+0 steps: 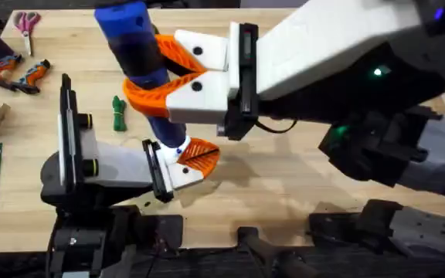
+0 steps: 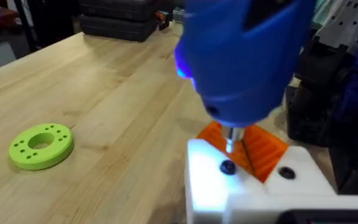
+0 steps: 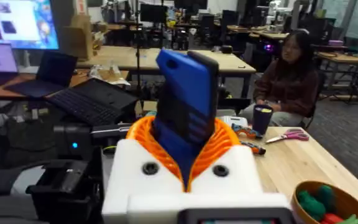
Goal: Pick up the gripper from the table and insert it into the empty holder that is missing its gripper. Then pick up a screw, insert it into the mounting hole, and use the screwdriver to tighten it. Finally, clean up the table by picking up the vegetable and placing it into the bucket.
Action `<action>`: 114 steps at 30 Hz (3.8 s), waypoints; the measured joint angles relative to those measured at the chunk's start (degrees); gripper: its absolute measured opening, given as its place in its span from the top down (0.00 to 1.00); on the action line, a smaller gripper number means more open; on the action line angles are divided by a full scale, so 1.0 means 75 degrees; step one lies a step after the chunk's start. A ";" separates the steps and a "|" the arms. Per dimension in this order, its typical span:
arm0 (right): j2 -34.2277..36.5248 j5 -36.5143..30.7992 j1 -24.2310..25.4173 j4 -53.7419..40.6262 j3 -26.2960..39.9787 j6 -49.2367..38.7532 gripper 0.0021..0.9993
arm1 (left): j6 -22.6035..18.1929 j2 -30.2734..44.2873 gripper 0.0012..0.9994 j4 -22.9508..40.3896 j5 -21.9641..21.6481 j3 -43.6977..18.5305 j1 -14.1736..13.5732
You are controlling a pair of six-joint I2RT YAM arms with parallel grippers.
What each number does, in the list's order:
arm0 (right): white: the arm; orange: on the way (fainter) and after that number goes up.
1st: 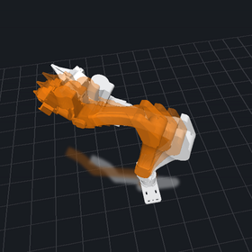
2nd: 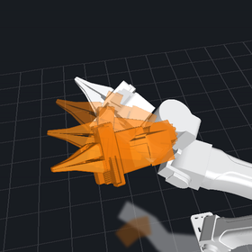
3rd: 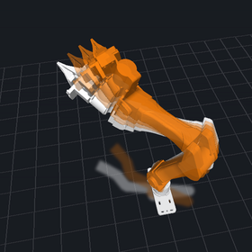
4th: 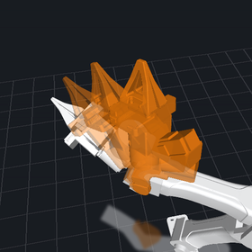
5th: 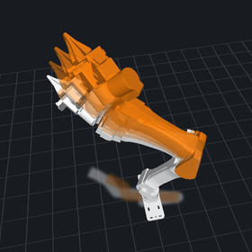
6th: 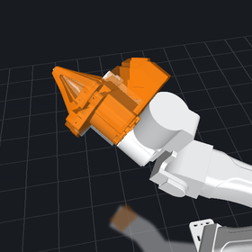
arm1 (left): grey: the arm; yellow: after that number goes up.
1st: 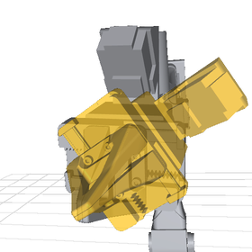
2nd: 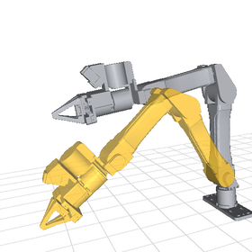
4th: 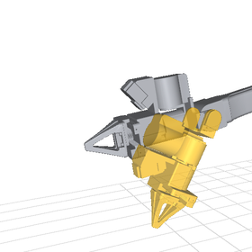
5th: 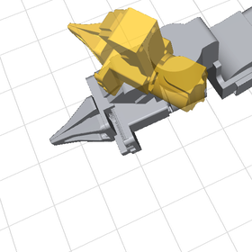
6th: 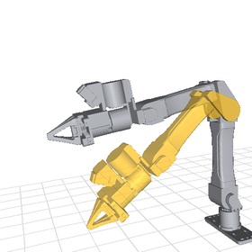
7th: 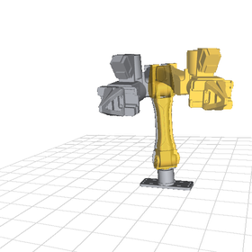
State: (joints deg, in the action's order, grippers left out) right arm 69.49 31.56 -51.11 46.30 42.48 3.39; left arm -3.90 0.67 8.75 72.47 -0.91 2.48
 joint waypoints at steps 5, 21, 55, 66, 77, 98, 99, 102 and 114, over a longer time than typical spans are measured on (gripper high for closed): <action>0.0000 0.0121 0.0000 0.0003 0.0000 -0.0008 0.97 | 0.0000 0.0000 0.99 0.0000 0.0000 0.0000 0.0000; 0.0000 0.0150 0.0000 -0.0012 0.0000 -0.0031 0.97 | 0.0003 0.0000 0.99 0.0000 0.0000 0.0000 0.0000; 0.0414 0.0258 -0.0026 0.1555 -0.0082 -0.0027 0.97 | 0.0036 0.0000 0.99 -0.0012 -0.0027 0.0000 0.0000; 0.0414 0.0561 0.0472 -0.0312 0.0618 -0.0431 0.97 | 0.0035 0.0000 0.99 -0.0012 -0.0029 0.0000 0.0000; 0.0414 0.0421 0.2505 -0.2664 0.1145 -0.3725 0.97 | 0.0035 0.0000 0.99 -0.0012 -0.0029 0.0000 0.0000; 0.3578 -0.1185 0.5155 -0.3375 0.1677 -0.9421 0.97 | 0.0035 0.0000 0.99 -0.0012 -0.0029 0.0000 0.0000; 0.3845 -0.1346 0.5155 -0.3372 0.1750 -0.9634 0.97 | 0.0035 0.0000 0.99 -0.0012 -0.0029 0.0000 0.0000; 0.4580 -0.1871 0.5147 -0.3342 0.1945 -1.0441 0.97 | 0.0035 0.0000 0.99 -0.0012 -0.0029 0.0000 0.0000; 0.5601 -0.2853 0.5147 -0.3031 0.2136 -1.1676 0.67 | 0.0035 0.0000 0.99 -0.0012 -0.0029 0.0000 0.0000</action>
State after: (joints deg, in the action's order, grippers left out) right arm 111.50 10.16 -12.51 23.57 58.50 -84.18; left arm -3.64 0.67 8.67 72.25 -0.91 2.48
